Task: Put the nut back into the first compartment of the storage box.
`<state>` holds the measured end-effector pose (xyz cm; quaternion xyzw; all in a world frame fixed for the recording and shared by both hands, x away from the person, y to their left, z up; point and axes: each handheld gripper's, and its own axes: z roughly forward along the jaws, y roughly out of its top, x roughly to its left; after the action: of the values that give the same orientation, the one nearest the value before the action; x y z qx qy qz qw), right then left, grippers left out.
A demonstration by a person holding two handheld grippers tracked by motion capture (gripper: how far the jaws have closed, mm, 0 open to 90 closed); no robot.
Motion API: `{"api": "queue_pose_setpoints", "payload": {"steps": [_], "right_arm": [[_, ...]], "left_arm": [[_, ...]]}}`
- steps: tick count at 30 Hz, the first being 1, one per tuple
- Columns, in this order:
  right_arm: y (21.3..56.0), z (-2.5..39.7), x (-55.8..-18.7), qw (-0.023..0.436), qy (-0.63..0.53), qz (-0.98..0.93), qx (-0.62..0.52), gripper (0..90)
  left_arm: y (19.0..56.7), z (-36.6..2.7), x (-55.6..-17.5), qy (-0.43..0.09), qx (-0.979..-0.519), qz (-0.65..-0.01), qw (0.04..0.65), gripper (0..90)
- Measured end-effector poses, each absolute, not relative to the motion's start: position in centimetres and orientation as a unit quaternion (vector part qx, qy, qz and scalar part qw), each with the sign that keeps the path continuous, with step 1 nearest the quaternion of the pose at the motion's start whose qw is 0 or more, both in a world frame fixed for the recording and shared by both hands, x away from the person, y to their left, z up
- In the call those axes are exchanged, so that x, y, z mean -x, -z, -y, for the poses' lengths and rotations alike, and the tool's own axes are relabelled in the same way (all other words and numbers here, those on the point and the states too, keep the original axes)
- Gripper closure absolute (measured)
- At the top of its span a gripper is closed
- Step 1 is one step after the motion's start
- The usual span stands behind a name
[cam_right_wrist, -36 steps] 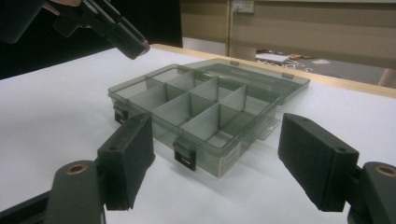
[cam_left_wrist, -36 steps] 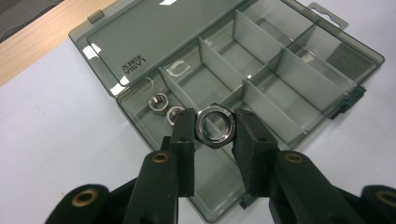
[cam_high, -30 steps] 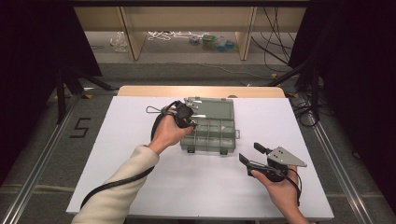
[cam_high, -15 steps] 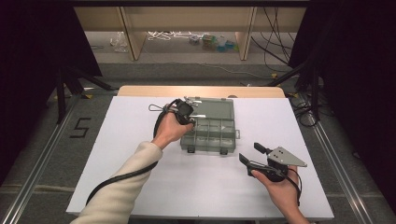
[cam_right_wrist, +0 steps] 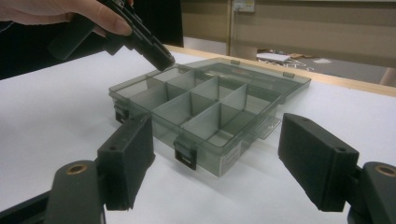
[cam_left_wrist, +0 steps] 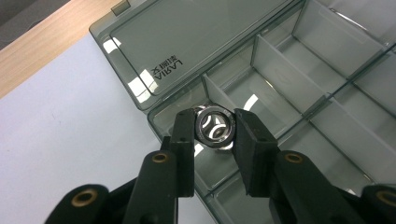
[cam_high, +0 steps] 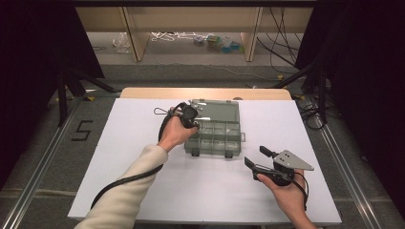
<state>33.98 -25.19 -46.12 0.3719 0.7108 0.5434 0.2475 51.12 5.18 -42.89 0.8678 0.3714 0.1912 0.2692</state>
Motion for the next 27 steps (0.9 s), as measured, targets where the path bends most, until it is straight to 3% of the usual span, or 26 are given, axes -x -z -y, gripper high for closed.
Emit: {"api": "queue_pose_setpoints", "payload": {"steps": [27], "right_arm": [[46.1, 25.2, -34.0, 0.251, -0.545, -0.710, -0.369, 27.4]], "left_arm": [[44.1, -5.1, -51.9, -0.200, -0.876, -0.367, 0.240, 70.1]]}}
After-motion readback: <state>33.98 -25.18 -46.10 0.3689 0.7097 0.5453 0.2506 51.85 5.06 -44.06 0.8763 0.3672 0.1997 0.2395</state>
